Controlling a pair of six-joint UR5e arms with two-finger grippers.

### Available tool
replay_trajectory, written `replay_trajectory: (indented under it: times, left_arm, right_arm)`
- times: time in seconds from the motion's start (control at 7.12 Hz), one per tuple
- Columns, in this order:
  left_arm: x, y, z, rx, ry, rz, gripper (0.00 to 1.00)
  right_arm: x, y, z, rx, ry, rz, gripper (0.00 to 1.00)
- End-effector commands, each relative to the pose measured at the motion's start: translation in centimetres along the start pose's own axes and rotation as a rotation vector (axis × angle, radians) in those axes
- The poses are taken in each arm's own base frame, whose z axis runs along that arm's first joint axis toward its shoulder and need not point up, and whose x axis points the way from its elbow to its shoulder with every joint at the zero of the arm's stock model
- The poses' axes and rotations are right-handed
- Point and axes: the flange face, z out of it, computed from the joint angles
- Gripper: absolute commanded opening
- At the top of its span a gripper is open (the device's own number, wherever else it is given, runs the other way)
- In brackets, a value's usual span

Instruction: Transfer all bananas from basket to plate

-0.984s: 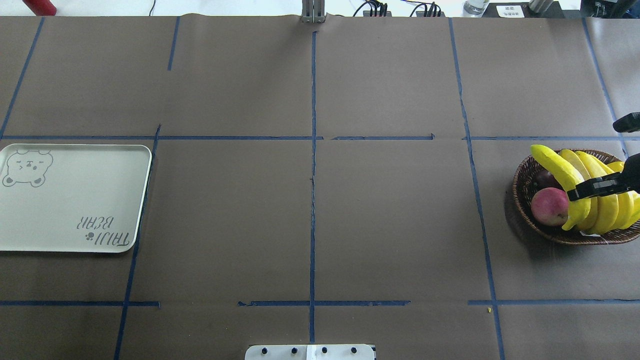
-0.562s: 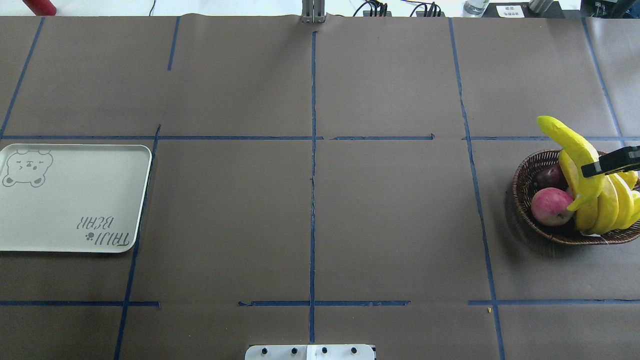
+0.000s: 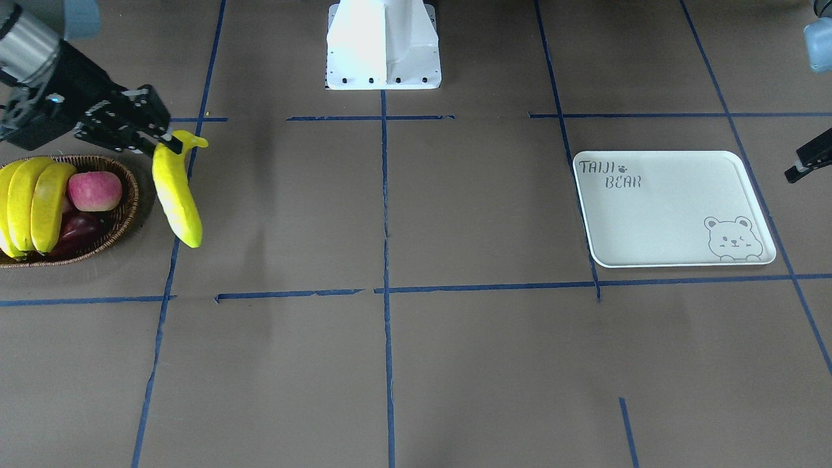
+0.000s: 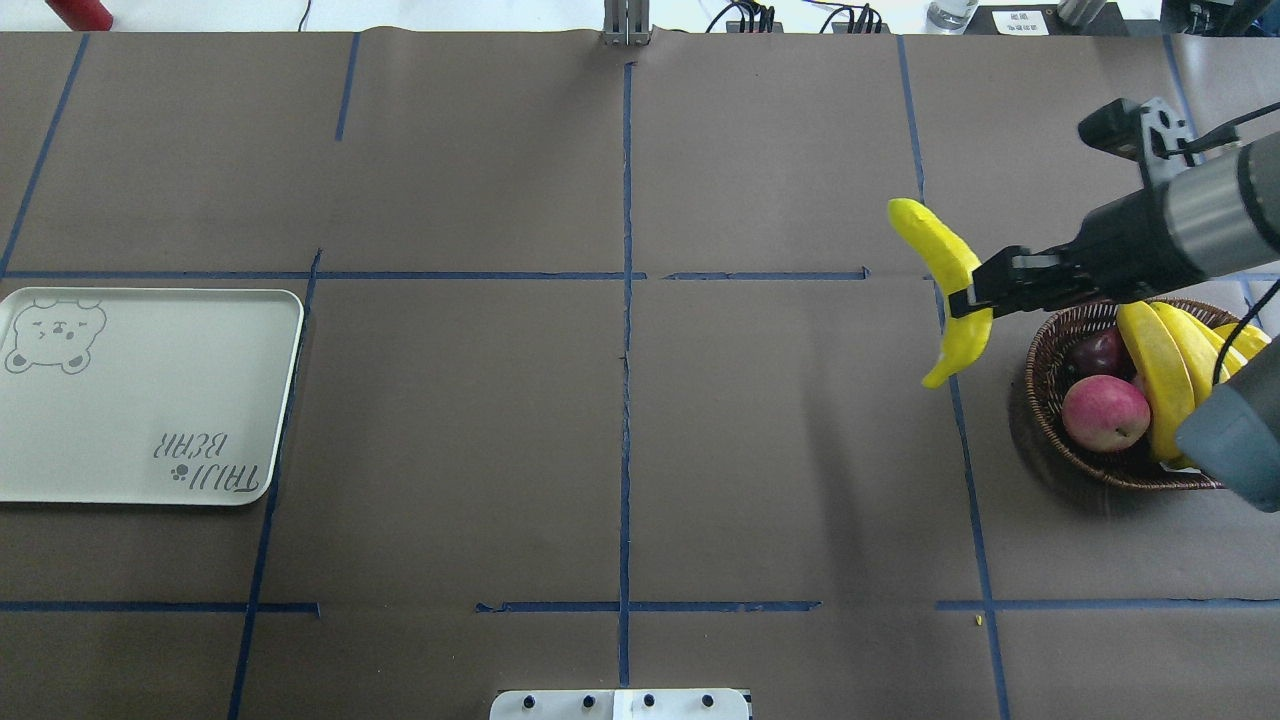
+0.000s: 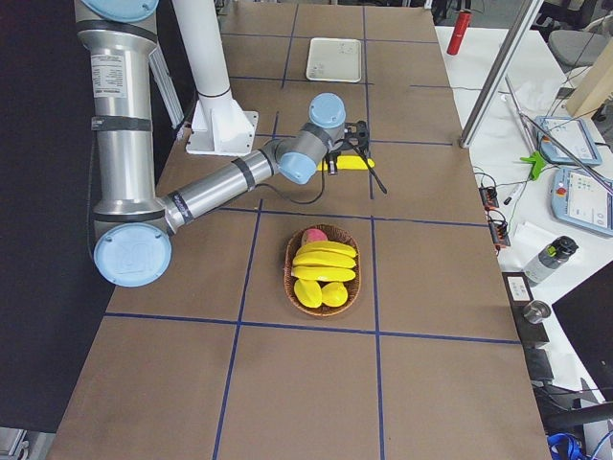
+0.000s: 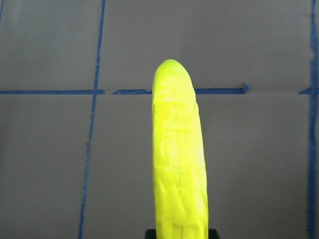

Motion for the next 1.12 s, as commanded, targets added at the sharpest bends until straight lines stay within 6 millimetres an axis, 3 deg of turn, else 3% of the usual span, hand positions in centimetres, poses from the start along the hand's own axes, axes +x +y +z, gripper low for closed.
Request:
replay_trajectory:
  times: [0.0,0.28,0.56,0.84,0.98]
  left_arm:
    - [13.3,0.0,5.5,0.014,0.173,-0.046,1.0]
    - [25.9,-0.5,7.6,0.026,0.268,-0.092,1.0]
    - [34.2,-0.3,7.2,0.001,0.346,-0.22,1.0]
    - [41.9,-1.5,3.1,-0.02,0.458,-0.389,1.0]
    - [43.8,-0.8,2.9,-0.037,0.479,-0.431,1.0]
  right_arm:
    - [-8.3,2.9,6.2,0.071,-0.03,0.046,0.01]
    - [-12.9,4.2,7.1,0.062,-0.092,0.05,0.01]
    - [-18.2,7.2,9.3,0.081,-0.148,0.061,0.01]
    - [-22.9,9.5,10.3,0.144,-0.203,0.046,0.01]
    - [-23.6,9.7,10.2,0.15,-0.216,0.043,0.01]
